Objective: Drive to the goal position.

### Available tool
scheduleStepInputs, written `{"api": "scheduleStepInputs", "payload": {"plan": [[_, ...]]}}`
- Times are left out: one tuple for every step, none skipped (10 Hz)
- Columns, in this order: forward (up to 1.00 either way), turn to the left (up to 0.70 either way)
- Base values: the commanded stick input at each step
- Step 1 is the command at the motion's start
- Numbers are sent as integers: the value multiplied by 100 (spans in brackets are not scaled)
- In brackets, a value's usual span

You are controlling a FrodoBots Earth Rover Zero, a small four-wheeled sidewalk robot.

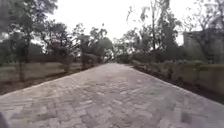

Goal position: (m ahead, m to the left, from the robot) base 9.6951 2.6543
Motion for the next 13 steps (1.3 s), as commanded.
{"api": "scheduleStepInputs", "payload": {"plan": [[85,0],[85,0],[85,0],[85,0],[85,0],[85,0],[85,0],[85,0],[85,0],[85,0],[85,0],[85,0],[85,0]]}}
